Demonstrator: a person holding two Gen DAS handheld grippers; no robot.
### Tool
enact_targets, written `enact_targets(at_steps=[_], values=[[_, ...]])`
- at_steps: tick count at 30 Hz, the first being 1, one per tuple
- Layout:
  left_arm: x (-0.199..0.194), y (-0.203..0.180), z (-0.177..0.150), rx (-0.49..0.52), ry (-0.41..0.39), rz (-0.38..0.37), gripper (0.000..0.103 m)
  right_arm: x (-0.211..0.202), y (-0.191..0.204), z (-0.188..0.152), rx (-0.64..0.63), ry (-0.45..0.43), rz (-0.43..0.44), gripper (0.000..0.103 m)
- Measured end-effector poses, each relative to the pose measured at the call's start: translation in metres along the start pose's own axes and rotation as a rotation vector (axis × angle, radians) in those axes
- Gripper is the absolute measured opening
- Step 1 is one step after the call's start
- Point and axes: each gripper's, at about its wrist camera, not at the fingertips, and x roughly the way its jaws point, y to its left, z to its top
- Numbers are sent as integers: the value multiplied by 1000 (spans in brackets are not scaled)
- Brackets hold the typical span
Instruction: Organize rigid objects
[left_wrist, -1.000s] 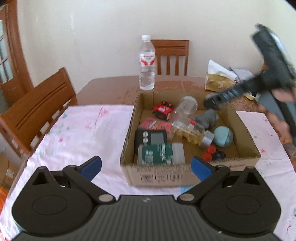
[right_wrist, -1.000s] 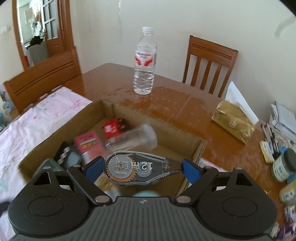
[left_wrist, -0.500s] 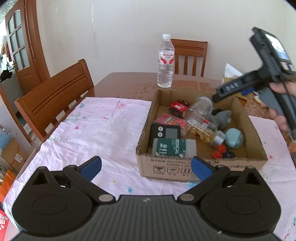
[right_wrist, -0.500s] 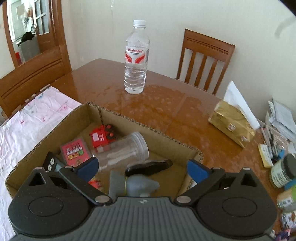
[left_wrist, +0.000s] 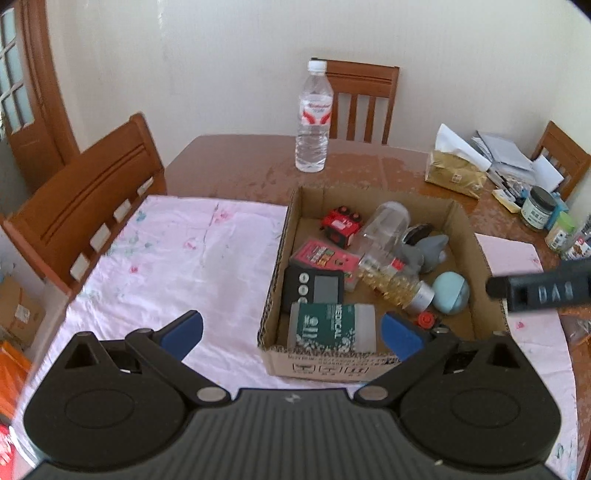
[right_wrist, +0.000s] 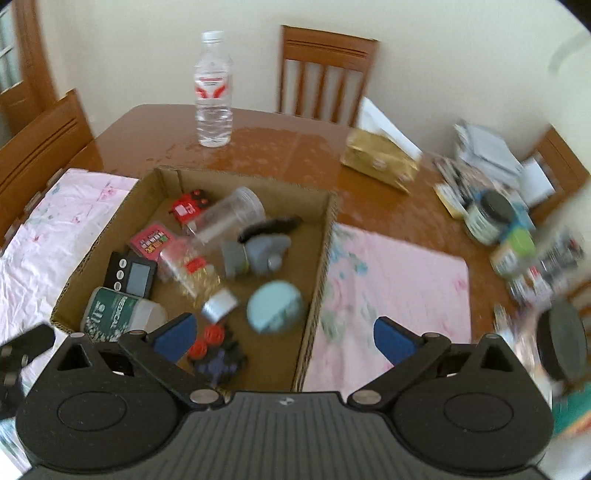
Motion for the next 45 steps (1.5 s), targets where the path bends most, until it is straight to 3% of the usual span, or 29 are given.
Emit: enact_targets(at_steps=[4, 12, 45], values=[[-2, -3, 9, 32, 18, -6, 102, -16, 3, -15, 77, 10, 7, 103], [-2, 1, 16, 29, 52, -17, 102, -31, 11, -25, 114, 7, -10, 103], [-10, -1, 20, 58, 47, -20, 102, -36, 16, -23, 133, -14, -14, 103]])
